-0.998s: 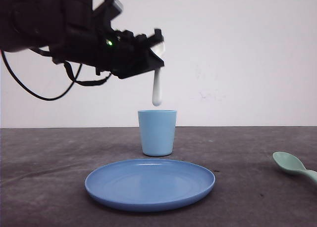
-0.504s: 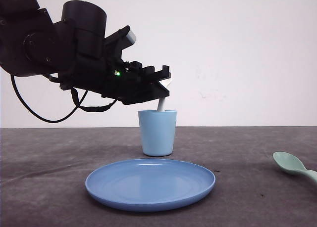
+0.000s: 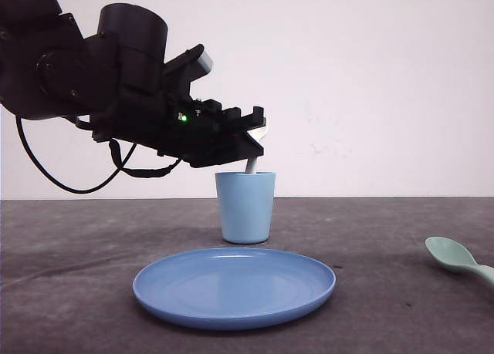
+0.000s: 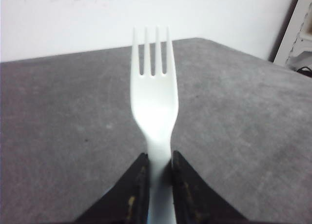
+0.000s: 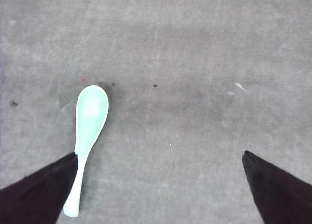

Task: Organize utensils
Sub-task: 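Lower the fork into the light-blue cup and open the left gripper, then raise the left gripper away from the cup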

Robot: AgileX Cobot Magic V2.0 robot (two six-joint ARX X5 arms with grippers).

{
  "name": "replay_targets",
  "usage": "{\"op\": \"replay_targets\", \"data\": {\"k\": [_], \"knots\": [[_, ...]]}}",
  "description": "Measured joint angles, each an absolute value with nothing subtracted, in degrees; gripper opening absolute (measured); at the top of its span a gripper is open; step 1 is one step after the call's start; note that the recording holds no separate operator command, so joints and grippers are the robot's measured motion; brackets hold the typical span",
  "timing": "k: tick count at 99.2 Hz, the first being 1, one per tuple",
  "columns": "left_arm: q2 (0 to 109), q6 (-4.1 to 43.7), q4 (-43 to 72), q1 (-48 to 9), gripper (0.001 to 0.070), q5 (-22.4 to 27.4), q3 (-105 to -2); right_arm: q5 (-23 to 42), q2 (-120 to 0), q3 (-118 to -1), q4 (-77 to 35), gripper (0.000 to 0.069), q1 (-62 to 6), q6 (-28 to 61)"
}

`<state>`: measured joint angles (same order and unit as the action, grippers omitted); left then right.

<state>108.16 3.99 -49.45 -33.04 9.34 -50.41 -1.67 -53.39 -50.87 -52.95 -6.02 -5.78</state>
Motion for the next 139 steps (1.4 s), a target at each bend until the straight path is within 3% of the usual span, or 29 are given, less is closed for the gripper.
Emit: {"op": "replay_targets", "data": {"k": [31,50,59,74,96,139], "knots": [[108.2,3.0,-47.4,-33.0,0.0056,9.3,-50.4,-1.7,-53.4,-50.9,-53.0,0.0681,-6.0,-5.8],[108.2,2.9,-48.0,-33.0,0.0248,9.3,-50.4,-1.7,-53.4,-50.9,-53.0,0.0681,-6.0,-5.8],[108.0,3.0,-47.9,-33.0,0.0288,9.3,-50.4,-1.7,-53.4,-50.9,-53.0,0.0681,-6.0,-5.8],[103.0,3.0,-42.2,-33.0,0.0293,9.3,-50.4,-1.9,-53.4,-50.9,-53.0,0.0681,-6.0,-5.8],[87.5,3.7,-29.8,-31.3,0.0293,9.3,-50.4,-4.3,-54.0,-50.9,-52.9,0.0681,-7.4,-6.8],[60.2,4.0,0.4,-20.1,0.0293,9.3,-49.5,-0.6,-62.6,-50.9,-48.7,0.068,-18.4,-13.1]]}}
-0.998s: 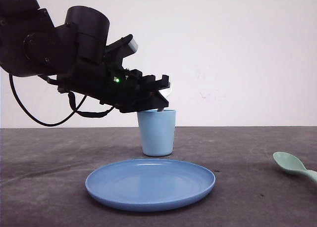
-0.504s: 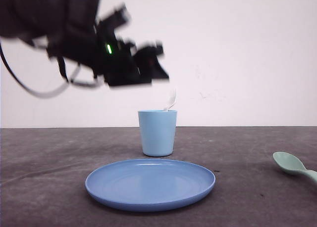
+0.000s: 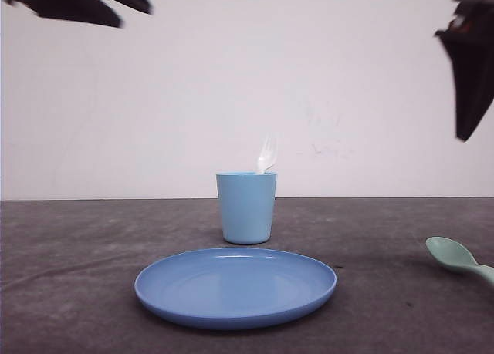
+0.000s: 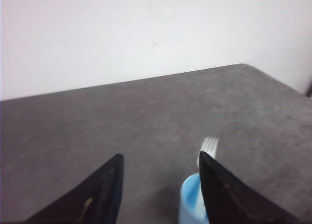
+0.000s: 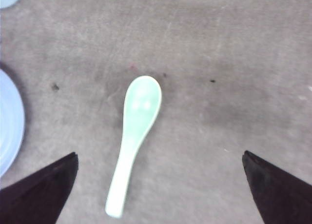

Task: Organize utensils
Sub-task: 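Raise the left gripper away from the cup, then lower the right gripper onto the mint-green spoon and grasp it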

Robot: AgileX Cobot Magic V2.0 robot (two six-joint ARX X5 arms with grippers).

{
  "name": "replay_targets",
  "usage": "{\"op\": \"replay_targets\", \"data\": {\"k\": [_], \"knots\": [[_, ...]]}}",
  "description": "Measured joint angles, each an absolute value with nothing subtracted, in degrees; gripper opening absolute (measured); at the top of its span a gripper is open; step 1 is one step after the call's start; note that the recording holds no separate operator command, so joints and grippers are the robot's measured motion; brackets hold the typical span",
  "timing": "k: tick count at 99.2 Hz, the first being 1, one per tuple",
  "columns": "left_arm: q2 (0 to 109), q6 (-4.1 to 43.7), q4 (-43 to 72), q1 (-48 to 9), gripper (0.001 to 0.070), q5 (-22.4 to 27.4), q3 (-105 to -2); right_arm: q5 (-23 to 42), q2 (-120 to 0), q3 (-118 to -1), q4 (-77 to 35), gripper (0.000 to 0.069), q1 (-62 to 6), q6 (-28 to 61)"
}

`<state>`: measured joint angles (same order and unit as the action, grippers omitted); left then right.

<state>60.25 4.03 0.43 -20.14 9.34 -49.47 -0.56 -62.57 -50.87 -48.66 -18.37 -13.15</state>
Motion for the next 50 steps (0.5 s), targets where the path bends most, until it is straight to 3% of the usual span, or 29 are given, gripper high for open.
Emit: {"op": "replay_targets", "data": {"k": [34,50], "knots": [[41.6,4.1,12.4,-9.5,0.0293,9.3,-35.7,-0.2,-72.1,-50.9,-44.5,0.068,-20.6,-16.2],[33.5,4.3,16.5,-7.0,0.0293,9.1,-30.7,-0.2,-76.9,-50.9,-42.1,0.0679,-20.6,-17.1]]}}
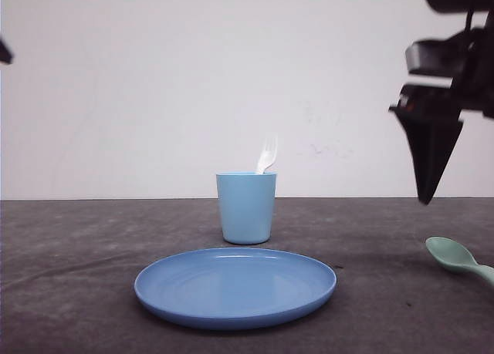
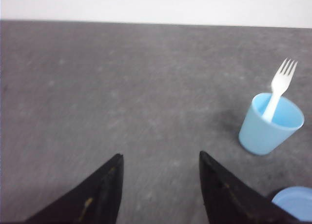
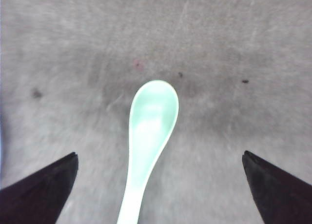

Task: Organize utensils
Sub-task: 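Lower the right gripper onto the mint-green spoon and grasp it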

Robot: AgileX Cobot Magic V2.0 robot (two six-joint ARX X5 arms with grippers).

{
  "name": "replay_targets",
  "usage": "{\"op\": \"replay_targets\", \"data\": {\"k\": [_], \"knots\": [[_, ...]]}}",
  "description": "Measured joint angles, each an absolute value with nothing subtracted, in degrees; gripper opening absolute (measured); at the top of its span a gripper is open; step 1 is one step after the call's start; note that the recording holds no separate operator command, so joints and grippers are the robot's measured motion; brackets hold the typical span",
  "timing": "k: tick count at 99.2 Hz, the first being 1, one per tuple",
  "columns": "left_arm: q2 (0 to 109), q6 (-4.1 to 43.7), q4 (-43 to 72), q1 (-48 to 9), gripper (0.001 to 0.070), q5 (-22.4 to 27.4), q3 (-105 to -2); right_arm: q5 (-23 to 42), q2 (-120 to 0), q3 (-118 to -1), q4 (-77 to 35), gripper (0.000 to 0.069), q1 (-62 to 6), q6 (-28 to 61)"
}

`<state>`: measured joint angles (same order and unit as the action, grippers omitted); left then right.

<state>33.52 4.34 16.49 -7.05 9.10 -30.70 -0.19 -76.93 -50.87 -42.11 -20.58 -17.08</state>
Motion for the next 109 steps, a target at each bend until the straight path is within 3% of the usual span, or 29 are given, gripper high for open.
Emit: {"op": "replay_targets", "data": {"k": [36,56,88,109], "knots": [[29.3,5.3,18.2,-6.9,0.0293,9.0,-29.8,-0.1,-87.3,-50.9,-35.6,0.0616,-23.0,-19.1],[29.3,5.4,18.2,-6.9,0.0293,9.0,-29.8,3.7,-89.9,-50.9,-34.2,0.0598,-24.7,-20.6],[29.3,5.4,18.3,-6.9,0.0293,9.0,-29.8,4.5,-89.9,-50.9,-32.8,0.0237,-25.4,-21.0],[29.3,5.4,18.3,-6.9,0.0293,9.0,-29.8,4.5,-89.9,-50.9,-32.9,0.0087,-25.4,-21.2]]}}
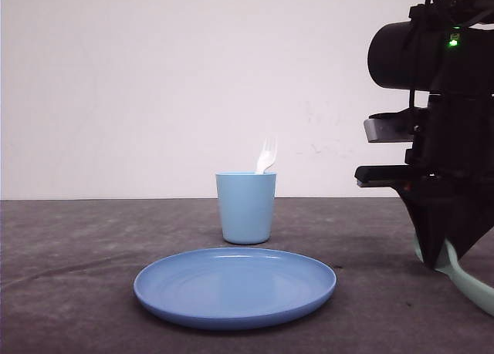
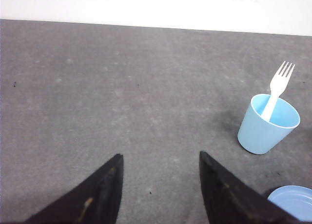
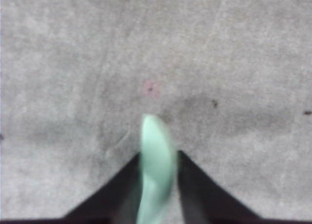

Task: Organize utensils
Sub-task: 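Lower the right gripper onto the mint-green spoon and grasp it, then lift the spoon with the right gripper and carry it over the cup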

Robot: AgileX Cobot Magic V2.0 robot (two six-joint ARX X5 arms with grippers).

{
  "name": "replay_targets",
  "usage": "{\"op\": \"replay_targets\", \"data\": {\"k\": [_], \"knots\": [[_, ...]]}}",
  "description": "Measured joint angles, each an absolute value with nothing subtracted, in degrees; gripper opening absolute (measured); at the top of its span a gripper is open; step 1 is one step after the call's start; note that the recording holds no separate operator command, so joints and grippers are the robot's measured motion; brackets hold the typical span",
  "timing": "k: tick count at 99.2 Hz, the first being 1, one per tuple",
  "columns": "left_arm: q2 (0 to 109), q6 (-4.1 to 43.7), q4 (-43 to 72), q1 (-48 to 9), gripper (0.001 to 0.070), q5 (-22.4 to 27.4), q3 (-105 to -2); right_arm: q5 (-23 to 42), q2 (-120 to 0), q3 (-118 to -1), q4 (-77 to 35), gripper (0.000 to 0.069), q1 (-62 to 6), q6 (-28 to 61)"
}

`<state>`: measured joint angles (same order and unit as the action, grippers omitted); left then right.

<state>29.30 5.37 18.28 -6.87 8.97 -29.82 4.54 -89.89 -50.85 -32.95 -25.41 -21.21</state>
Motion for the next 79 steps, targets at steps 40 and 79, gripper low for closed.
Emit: {"op": "replay_targets", "data": {"k": [40,79], "knots": [[29.3,5.3,18.3,-6.9,0.0293,9.0,-29.8,3.0,-89.5,-50.9,-32.3,0.005,-25.9,-21.3],[29.3,5.4,18.3,-6.9,0.0293,9.0,-29.8,2.7,-81.0,-53.3,-25.7,0.0049,-29.3,-18.8]]}}
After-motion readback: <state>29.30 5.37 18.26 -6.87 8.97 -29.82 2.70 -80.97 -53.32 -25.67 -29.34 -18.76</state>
